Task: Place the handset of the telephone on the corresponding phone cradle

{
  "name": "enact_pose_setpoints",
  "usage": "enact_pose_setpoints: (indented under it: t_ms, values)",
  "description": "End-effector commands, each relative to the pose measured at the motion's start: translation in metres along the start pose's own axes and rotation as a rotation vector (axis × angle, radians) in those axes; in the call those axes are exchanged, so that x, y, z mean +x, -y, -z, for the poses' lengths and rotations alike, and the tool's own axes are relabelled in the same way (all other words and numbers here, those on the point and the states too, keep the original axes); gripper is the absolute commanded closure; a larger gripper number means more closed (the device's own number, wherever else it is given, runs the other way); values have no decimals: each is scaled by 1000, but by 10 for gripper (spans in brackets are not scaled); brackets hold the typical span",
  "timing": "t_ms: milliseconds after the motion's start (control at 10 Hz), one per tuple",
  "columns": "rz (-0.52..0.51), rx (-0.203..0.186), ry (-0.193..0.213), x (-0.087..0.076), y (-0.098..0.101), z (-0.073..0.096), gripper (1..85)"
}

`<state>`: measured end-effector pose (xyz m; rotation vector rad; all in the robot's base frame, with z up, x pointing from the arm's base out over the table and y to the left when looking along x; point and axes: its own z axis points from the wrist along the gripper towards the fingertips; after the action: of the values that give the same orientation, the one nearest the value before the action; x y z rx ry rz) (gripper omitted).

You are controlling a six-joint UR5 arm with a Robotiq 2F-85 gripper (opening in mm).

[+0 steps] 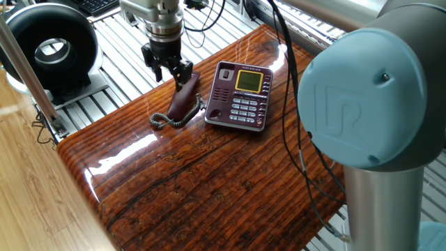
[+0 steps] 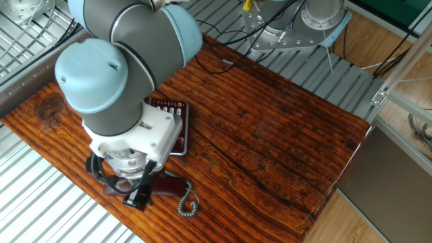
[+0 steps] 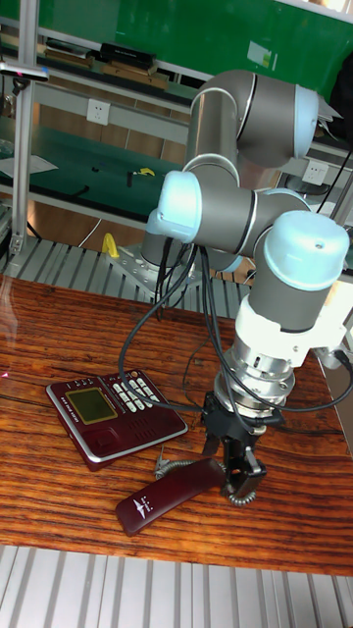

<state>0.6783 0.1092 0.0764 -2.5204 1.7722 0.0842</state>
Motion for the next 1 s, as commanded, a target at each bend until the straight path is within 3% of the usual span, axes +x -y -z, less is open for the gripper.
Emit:
enact_pose_setpoints:
  t_ms: [0, 200, 400, 600, 700, 900]
  values:
    - [66, 5, 25, -5, 0, 1, 193]
    - [127, -70, 62, 12, -11, -18, 203]
    - [176, -81, 30, 50, -14, -31, 237]
    - [231, -80, 17, 70, -15, -34, 277]
    - [251, -81, 23, 72, -14, -33, 333]
    - [268, -73, 28, 72, -12, -32, 350]
